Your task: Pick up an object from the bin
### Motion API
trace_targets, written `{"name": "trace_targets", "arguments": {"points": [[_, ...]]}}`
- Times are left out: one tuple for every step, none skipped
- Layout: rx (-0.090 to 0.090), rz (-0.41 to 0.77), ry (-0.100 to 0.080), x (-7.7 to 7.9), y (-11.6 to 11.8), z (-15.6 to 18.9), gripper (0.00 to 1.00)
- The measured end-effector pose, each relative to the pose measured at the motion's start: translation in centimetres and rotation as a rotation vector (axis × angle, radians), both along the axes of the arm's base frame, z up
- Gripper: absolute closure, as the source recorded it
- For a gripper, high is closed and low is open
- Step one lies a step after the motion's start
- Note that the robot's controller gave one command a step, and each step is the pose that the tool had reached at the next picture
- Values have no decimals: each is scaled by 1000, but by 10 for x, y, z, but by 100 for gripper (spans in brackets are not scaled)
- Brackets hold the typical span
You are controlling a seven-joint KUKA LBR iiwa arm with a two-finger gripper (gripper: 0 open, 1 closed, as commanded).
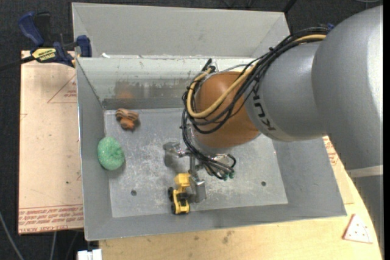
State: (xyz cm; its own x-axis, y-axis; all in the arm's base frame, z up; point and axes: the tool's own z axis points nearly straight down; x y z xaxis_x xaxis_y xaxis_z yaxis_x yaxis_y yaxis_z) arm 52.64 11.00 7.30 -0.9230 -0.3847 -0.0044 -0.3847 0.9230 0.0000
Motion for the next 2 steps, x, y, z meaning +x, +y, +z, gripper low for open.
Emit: {"name": "trace_targets", "arguments": {"points": [[2,37,-10,-23,5,-1,100],[2,37,-10,-23,5,-1,100]]}}
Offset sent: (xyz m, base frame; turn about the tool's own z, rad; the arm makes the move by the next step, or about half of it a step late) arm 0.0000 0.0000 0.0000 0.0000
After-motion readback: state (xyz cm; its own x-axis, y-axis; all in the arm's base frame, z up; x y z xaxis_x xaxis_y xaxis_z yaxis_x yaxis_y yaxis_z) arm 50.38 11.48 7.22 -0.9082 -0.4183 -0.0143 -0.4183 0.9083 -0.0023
